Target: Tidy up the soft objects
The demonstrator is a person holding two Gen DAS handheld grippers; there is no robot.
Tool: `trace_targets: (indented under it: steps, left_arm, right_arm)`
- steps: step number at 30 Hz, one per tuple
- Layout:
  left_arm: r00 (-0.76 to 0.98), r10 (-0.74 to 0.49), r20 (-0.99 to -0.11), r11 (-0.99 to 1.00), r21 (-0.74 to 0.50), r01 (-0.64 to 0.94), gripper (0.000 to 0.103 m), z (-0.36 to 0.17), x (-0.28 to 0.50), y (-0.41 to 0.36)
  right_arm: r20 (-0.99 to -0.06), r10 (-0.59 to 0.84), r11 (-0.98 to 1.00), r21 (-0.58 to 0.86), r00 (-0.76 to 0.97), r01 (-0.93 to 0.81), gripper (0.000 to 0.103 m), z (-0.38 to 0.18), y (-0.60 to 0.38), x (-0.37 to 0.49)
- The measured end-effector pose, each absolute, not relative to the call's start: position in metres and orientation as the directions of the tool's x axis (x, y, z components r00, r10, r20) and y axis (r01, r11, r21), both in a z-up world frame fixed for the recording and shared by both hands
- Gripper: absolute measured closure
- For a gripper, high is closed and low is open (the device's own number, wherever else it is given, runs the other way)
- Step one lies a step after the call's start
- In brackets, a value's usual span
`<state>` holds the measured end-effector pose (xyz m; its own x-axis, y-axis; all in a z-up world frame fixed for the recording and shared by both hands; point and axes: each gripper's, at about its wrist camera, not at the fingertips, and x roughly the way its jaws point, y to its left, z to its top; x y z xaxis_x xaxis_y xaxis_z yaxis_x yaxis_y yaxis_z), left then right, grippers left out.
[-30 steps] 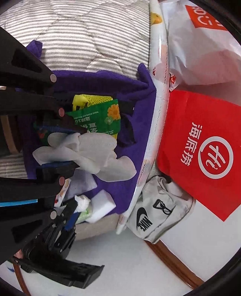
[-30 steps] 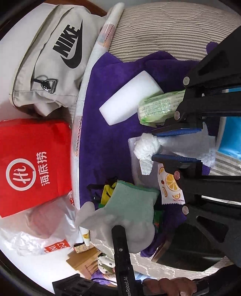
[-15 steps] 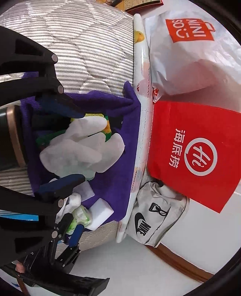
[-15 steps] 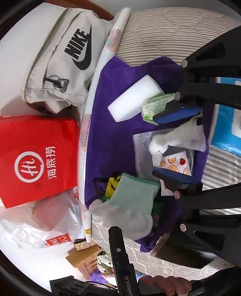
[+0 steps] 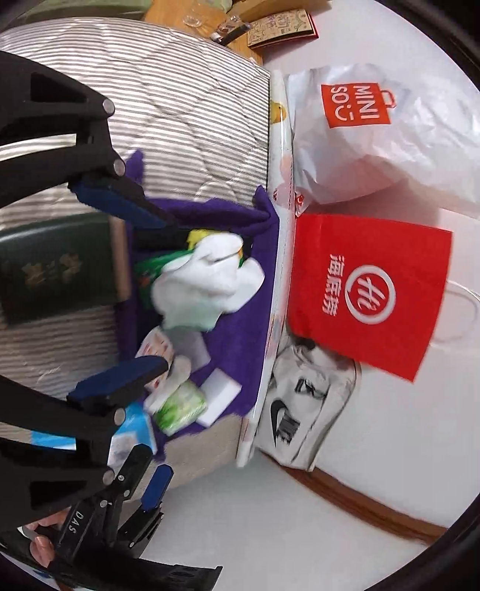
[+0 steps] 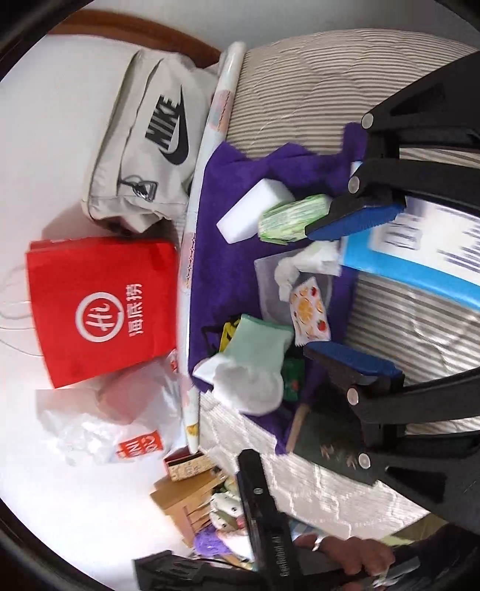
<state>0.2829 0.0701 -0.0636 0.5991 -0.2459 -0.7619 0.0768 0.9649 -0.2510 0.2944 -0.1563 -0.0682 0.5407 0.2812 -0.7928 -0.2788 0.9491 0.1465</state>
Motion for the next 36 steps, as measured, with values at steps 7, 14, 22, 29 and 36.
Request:
trace_targets:
  steps: [7,14,22,29,36]
  left_arm:
    - [0.628,-0.246,-0.738,0.968,-0.224,0.116,0.024,-0.041,0.218,0.047]
    - [0.68,-0.184,-0.71,0.983,-0.145,0.114,0.018,-0.026,0.153,0.022]
    - [0.722,-0.069,-0.688,0.997,-0.025,0.072,0.013,-0.02,0.105,0.001]
    - [0.741,-0.055,-0.67,0.998,-0.05,0.029,0.013,-0.016,0.076,0.002]
    - [0.766,-0.011,-0.643,0.999,-0.03,-0.011,0.013,-0.012,0.055,0.0]
  right_arm:
    - [-0.747,0.272,0.96,0.17,0.606,-0.221,0.027,-0.037,-0.182,0.234]
    - [-0.697,0.242,0.969,0.133,0.675,-0.21,0.018,-0.016,-0.193,0.172]
    - [-0.63,0.199,0.979,0.086,0.751,-0.187,0.005,-0.002,-0.198,0.112]
    - [-0.646,0.222,0.973,0.101,0.731,-0.206,0.003,-0.002,-0.197,0.082]
    - [-0.664,0.185,0.98,0.07,0.724,-0.186,0.003,-0.005,-0.197,0.068]
